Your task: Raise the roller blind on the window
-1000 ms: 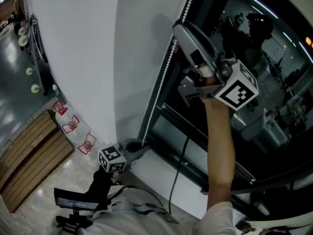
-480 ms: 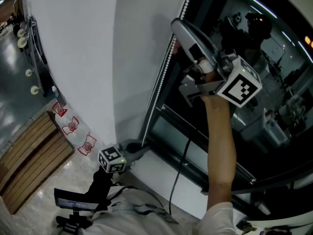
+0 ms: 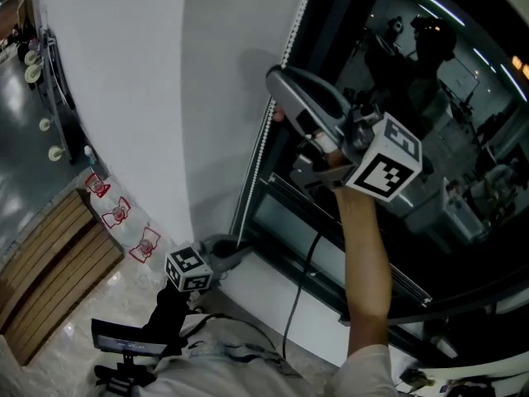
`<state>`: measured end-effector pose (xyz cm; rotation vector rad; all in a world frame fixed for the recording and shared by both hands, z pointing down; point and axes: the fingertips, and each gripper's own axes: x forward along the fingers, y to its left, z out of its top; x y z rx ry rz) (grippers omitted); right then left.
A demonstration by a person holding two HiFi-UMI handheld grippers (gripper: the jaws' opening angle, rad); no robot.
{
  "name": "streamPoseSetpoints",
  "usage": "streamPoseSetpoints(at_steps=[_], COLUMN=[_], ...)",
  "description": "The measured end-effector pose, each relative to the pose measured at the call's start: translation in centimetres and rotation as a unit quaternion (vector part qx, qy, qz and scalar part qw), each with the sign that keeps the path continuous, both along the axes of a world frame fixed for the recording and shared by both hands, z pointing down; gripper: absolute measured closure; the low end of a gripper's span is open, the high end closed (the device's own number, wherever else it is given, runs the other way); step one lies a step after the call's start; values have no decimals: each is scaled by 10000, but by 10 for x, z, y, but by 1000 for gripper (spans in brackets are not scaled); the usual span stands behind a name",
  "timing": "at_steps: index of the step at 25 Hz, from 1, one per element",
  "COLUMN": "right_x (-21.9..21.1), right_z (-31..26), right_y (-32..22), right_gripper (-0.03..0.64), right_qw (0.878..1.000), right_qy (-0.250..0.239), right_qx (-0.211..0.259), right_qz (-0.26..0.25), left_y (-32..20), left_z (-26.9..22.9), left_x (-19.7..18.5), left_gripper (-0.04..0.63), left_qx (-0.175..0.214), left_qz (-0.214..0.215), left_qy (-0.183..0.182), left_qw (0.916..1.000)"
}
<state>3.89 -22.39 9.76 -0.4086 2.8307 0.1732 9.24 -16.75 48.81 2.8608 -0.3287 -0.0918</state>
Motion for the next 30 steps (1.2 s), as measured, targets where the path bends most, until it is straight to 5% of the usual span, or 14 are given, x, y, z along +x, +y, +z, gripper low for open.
streamPoseSetpoints(at_steps=[16, 30], right_x=[3, -12], right_z=[126, 275], right_y=[2, 8], right_gripper=[603, 603], right_qw=[9952, 9757], right_qy=[496, 1237], right_qx=[-823, -1802], right_qz=[163, 151], left_y=[4, 3], left_z=[4, 11], left_x=[3, -1], left_gripper=[597, 597], left_qx=[-27, -128], left_qz=[89, 28], left_qy=[-71, -120], left_qw=[9999, 9998])
